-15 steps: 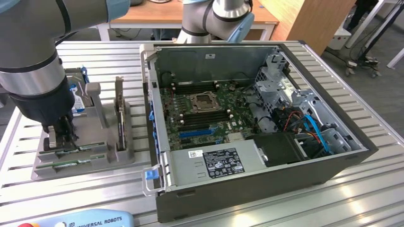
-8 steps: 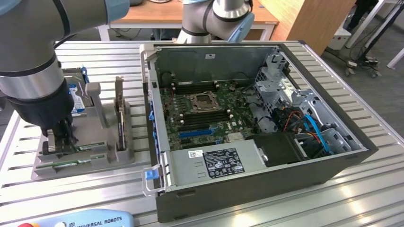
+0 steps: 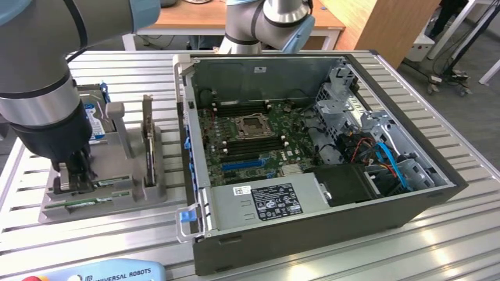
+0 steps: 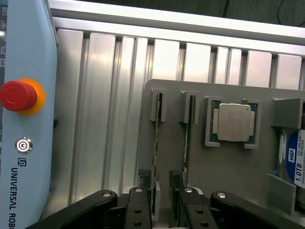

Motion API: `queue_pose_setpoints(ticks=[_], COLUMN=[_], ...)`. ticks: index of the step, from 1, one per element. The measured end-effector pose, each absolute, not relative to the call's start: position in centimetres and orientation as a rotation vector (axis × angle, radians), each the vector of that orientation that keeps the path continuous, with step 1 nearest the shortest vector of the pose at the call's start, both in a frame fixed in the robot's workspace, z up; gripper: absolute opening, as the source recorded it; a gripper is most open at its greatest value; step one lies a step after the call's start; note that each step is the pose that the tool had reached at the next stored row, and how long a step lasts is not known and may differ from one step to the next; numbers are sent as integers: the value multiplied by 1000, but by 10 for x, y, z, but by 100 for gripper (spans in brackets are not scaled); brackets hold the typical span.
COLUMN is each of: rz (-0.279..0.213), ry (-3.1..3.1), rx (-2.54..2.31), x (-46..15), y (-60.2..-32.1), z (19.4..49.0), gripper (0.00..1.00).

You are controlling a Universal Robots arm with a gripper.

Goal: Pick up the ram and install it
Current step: 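Pick up the ram and move it above insertion slot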

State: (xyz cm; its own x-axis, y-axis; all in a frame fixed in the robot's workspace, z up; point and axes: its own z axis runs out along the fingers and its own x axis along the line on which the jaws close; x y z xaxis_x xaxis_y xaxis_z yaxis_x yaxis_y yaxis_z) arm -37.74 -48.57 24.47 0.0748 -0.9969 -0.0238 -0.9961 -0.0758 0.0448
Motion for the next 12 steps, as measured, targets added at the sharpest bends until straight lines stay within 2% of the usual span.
queue_pose_setpoints(ticks=[12], rz=[-75], ry=[-2124], rx=[2291], x=[-377], y=[-486], z=[225], gripper=[30])
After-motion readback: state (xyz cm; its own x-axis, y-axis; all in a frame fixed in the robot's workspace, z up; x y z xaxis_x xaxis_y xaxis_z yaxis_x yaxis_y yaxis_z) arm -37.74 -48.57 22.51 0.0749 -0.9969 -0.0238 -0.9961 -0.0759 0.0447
